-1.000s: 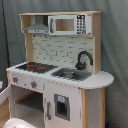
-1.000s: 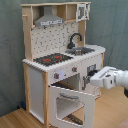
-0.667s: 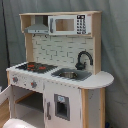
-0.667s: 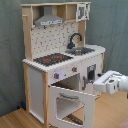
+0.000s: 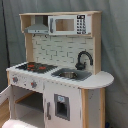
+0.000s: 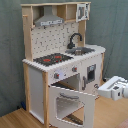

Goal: Play with the kitchen

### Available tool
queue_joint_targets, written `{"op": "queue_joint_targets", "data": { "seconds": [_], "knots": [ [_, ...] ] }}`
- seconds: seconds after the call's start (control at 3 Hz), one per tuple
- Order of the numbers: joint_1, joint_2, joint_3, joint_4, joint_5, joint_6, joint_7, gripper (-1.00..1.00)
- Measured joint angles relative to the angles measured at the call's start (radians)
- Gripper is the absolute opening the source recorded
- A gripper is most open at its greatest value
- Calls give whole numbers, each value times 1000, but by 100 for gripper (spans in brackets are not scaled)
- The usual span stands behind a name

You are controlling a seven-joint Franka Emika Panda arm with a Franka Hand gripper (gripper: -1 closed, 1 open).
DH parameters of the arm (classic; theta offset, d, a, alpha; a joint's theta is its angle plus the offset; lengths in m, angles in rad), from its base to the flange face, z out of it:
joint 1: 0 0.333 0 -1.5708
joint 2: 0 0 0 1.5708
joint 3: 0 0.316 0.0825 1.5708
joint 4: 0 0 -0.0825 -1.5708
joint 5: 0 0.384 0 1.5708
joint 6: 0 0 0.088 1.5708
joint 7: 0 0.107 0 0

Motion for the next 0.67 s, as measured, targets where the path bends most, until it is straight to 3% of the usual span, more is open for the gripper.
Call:
{"op": "queue_joint_targets", "data": {
  "seconds": [0.67],
  "knots": [
    [101,-68,91,-61,69,-92,55,100]
  ]
}}
